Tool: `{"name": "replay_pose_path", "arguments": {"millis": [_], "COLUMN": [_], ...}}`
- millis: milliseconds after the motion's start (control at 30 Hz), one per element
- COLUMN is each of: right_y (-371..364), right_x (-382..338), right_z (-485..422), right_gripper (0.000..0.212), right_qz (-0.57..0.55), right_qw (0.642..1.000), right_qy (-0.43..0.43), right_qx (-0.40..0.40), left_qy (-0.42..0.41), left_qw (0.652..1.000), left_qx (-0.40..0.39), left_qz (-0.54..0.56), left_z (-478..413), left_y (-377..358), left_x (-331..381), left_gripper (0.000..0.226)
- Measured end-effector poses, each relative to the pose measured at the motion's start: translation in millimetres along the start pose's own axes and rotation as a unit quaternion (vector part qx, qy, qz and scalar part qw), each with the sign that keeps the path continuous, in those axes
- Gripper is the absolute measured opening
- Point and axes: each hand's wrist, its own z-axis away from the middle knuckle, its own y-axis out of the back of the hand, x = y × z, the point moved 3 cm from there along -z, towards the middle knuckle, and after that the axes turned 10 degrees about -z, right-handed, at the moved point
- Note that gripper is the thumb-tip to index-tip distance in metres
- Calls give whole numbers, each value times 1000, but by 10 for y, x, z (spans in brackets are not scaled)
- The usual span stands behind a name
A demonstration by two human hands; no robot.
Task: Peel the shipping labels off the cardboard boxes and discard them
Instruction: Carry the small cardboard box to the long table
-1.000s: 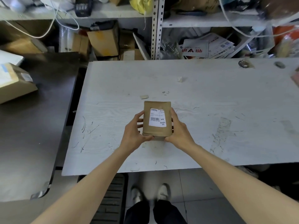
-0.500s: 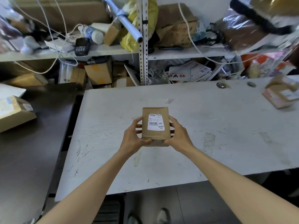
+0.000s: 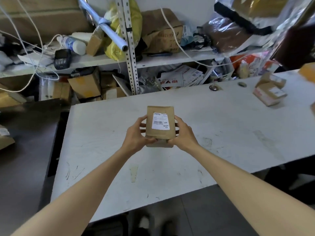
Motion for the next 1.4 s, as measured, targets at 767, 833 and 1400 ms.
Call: {"name": "replay_pose_path", "arguments": {"millis": [767,833,1400], "right_y": [1655,1585,-503], "right_x": [856,920,999], "right_z": [3719,4408,8020], "right_gripper": [94,96,91], "right_qz": [-34,-68,-97], "right_qw": [810,763,416], "right_qy": [-184,-192,-358], "right_qx": [556,613,830], "left_qy": [-401,-442,-570], "left_qw": [789,739,379], "left_qx": [-460,-504,-725], "left_qz": [-71,-71,-71], "left_z": [1676,2303,6583], "left_y": [-2700,-2968,-3516], "left_x": [2362,2523,2078], "left_gripper": [96,92,94]}}
